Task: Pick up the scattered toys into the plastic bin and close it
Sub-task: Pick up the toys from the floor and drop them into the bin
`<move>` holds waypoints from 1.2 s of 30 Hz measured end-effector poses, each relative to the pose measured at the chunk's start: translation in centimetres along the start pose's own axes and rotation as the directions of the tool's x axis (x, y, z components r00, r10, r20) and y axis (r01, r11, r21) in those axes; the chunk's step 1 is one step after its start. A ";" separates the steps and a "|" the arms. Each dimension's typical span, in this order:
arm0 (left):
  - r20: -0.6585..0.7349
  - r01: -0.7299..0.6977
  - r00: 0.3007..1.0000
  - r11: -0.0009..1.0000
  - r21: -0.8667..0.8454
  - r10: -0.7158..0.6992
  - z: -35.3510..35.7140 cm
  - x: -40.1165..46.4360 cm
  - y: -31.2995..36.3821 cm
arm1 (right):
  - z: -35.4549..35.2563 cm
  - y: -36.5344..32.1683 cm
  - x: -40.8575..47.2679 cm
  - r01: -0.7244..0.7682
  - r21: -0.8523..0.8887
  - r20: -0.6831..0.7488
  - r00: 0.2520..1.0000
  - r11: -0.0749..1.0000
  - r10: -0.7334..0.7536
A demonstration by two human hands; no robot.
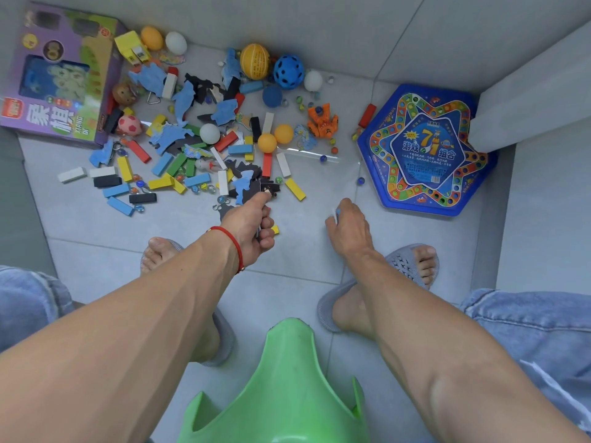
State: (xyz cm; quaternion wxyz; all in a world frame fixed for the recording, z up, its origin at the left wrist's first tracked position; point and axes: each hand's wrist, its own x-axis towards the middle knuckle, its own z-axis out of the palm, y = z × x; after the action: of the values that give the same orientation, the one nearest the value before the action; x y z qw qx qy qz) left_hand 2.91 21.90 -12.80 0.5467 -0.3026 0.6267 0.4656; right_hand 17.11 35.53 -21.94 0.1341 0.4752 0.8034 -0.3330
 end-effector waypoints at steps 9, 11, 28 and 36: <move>0.003 0.011 1.000 1.000 0.020 -0.011 0.0 -0.5 -0.2 | -2.8 0.1 5.0 0.056 -0.259 -0.224 0.968 0.964 -0.117; -0.009 0.005 1.000 1.000 0.017 -0.005 -0.2 -0.9 -0.2 | -2.6 -0.7 5.7 0.059 -0.345 -0.133 0.985 0.937 -0.111; 0.013 -0.230 0.964 0.858 -0.459 0.265 -8.8 -10.2 6.4 | -3.8 -17.6 -3.9 -0.487 0.806 0.555 0.818 0.336 -0.148; -0.427 -0.623 0.773 0.436 -0.649 0.469 -24.8 -22.9 9.1 | -2.7 -40.4 -16.3 -0.337 0.840 0.507 0.769 0.426 -0.390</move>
State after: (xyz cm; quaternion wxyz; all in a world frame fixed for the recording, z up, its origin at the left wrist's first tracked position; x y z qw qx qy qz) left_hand -10.15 -0.32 10.86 0.1250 -0.3242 0.4806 0.8052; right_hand -8.73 13.13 5.26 0.1163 0.3122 0.4053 -0.8513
